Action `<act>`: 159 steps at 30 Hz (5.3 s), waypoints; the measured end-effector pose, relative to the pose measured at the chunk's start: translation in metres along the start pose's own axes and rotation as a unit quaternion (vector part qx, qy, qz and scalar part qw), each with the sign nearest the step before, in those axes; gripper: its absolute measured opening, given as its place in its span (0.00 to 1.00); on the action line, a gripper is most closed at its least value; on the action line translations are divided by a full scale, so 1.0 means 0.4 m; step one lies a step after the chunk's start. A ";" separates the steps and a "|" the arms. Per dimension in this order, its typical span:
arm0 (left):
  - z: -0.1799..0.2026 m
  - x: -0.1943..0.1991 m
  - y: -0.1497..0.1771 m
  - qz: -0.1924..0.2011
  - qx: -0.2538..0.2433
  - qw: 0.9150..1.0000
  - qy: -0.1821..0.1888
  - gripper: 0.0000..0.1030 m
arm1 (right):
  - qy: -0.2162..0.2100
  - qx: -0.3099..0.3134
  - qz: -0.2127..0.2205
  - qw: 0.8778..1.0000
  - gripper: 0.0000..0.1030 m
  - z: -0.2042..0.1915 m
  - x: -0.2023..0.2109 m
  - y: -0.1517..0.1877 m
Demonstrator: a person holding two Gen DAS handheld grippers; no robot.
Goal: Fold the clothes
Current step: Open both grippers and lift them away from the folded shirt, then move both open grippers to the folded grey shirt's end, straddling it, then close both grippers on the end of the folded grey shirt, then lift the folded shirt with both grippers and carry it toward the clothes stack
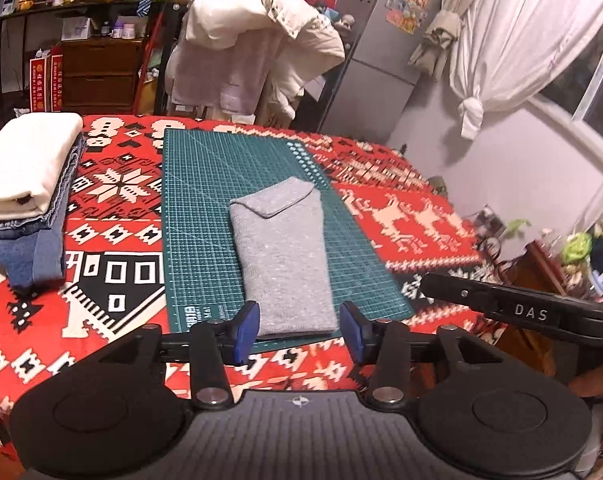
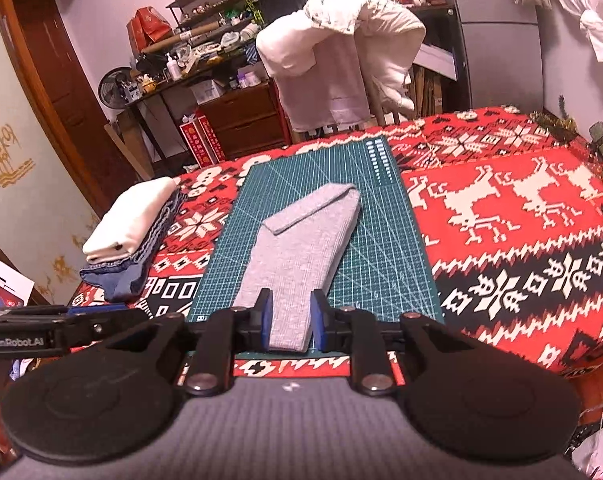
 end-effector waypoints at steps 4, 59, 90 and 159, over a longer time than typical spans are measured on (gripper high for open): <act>-0.003 0.012 -0.007 0.003 0.005 1.000 0.001 0.48 | 0.001 -0.016 0.013 1.000 0.22 0.012 0.025 -0.016; 0.007 -0.172 -0.052 -0.011 -0.108 0.971 -0.211 0.85 | 0.136 0.095 -0.056 0.984 1.00 0.018 -0.150 -0.096; -0.070 -0.343 -0.222 -0.125 0.068 0.985 -0.099 0.63 | 0.085 -0.057 -0.141 0.985 0.99 0.163 -0.331 -0.282; -0.604 -0.164 -0.474 -0.003 0.170 0.981 -0.094 0.10 | -0.039 -0.060 -0.099 0.993 0.06 -0.445 -0.767 -0.494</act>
Point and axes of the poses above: each gripper's, at about its wrist camera, not at the fingertips, and x roughly against the way its jaws point, z to its right, y to its underside, the point moved 4 cm from there along -x, roughly the way its jaws point, and after that the axes turned 15 degrees about -y, right-handed, at the moved point
